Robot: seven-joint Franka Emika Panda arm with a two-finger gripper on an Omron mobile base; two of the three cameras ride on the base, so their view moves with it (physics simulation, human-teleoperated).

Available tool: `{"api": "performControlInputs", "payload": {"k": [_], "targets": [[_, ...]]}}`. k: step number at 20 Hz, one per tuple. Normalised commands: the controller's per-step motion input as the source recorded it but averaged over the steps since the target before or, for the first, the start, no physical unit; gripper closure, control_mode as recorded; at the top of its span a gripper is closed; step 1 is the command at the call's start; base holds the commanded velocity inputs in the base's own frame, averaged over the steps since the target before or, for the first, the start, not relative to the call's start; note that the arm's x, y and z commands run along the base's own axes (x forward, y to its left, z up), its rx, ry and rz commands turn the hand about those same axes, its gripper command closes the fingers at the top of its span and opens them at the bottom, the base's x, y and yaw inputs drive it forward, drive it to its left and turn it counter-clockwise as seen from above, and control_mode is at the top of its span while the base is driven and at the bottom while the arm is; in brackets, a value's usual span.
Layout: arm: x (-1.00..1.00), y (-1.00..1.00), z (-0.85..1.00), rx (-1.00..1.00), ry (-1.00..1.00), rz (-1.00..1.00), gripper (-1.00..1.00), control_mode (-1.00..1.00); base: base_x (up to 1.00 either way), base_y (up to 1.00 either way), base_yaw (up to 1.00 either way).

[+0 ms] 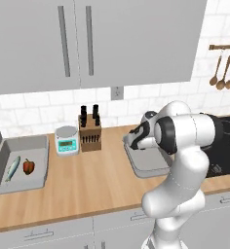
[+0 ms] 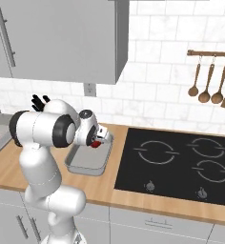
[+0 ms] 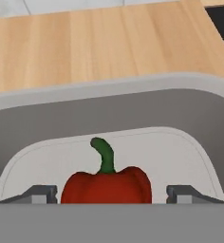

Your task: Place one bell pepper and one fish in each tupperware on the nearby counter, to pack two identical lunches.

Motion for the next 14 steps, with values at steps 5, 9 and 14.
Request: {"api": "performControlInputs", "payload": {"k": [5, 9, 14], "targets": [[-0.17, 0.04, 0.36, -0.01, 0.00, 0.00, -1.00, -1.00, 0.00, 0.00, 0.00], [-0.65, 0.00, 0.72, 0.01, -0.01, 0.00, -1.00, -1.00, 0.00, 0.00, 0.00], [-0.90, 0.00, 0.80, 0.01, -0.06, 0.00, -1.00, -1.00, 0.00, 0.00, 0.00]]}}
